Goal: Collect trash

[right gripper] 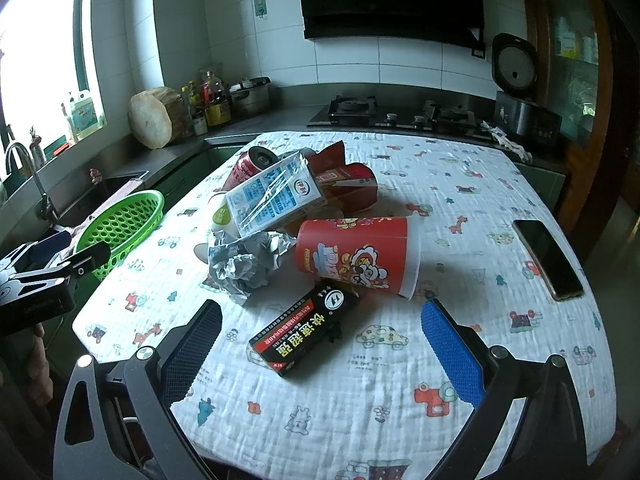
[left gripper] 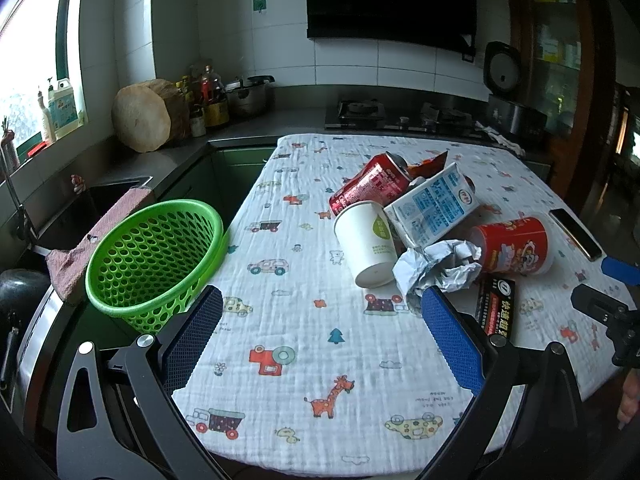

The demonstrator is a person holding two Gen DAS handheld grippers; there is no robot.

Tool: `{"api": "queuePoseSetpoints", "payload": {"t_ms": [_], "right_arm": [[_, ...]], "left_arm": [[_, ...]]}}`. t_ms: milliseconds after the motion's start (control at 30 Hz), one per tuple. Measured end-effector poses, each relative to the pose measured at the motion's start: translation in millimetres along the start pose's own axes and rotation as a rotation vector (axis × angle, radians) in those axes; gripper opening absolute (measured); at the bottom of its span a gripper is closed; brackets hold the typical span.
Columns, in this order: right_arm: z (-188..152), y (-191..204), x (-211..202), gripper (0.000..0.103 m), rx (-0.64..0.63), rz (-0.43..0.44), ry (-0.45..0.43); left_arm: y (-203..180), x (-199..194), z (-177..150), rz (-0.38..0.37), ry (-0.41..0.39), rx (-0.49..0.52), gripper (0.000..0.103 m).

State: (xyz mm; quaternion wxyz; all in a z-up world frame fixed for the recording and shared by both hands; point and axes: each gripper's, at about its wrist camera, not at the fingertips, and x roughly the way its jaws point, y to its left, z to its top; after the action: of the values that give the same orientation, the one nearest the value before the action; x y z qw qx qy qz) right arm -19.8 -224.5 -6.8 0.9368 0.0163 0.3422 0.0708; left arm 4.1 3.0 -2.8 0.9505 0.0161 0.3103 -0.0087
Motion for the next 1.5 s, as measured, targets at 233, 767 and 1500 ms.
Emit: {"api": "queuePoseSetpoints", "payload": {"t_ms": [233, 767, 1500], "right_arm": [[1, -1, 3, 0.097, 0.001, 0.000, 0.000], [8, -2, 9, 0.097, 0.000, 0.006, 0.002], [31, -31, 56, 0.096, 0.076, -0.056, 0.039]], "left_arm": [[0, 3, 0, 0.001, 0.005, -0.003, 0.098], [5, 13, 2, 0.011, 0.017, -0.011, 0.098], [8, 38, 12, 0.004, 0.053, -0.009, 0.097]]}}
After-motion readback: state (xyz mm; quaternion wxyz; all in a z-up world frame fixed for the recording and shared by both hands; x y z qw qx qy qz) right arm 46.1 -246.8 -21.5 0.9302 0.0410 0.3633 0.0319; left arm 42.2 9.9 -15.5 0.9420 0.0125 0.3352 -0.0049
